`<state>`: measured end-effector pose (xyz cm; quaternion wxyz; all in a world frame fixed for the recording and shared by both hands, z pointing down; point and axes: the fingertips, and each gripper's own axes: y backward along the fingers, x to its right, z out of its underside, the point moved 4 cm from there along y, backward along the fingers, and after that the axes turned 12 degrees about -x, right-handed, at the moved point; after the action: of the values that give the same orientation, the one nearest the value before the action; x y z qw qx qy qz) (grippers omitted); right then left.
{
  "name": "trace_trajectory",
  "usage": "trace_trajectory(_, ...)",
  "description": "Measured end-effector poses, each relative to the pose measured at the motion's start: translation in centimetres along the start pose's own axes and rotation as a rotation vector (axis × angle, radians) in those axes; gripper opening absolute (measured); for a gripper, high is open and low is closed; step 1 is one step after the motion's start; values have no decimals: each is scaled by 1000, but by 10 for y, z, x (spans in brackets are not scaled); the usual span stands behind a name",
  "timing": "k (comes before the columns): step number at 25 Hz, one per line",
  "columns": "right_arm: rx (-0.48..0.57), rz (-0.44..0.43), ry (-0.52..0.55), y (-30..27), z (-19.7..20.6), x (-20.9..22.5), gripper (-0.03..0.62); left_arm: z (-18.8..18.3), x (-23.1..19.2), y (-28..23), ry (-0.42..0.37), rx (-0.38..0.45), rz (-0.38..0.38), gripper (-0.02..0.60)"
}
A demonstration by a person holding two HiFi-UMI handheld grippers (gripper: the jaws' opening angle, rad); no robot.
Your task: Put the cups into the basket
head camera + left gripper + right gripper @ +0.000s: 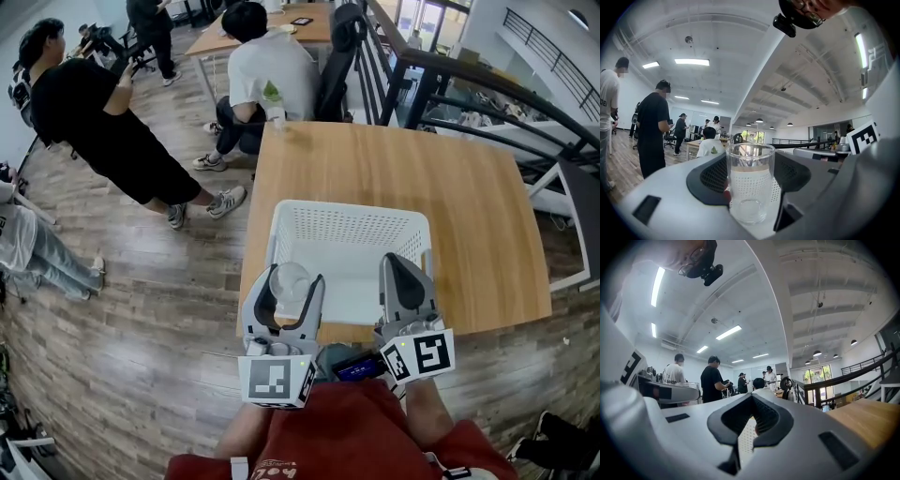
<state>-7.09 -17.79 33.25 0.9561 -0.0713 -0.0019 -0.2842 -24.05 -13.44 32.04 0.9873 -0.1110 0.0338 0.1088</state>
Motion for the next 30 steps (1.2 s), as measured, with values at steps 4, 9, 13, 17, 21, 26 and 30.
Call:
trace_trajectory(4,2,-3,-14,-12,0,12,5,0,2,-19,-13,-23,11,287)
trace_trajectory(9,3,-5,-33,-19,1,35,5,2,12,-44,-49,-51,59,287)
trace_trajectory(13,-1,-9,-68,-28,2,58,5,3,20,-66,-40,-80,132,287)
trace_trajectory(17,-4,-20,-98,-36,4,76,5,9,29,-84,-49,-89,210,287)
trace_trajectory(21,0,-47,-109,-40,6,80,5,12,40,-91,-112,-71,276,287)
trace_trajectory(26,2,-68,-117,-40,5,83,5,23,54,-96,-198,-137,356,287)
trace_trajectory(30,-2,-34,-124,-39,4,88,5,25,53,-102,-198,-163,423,287)
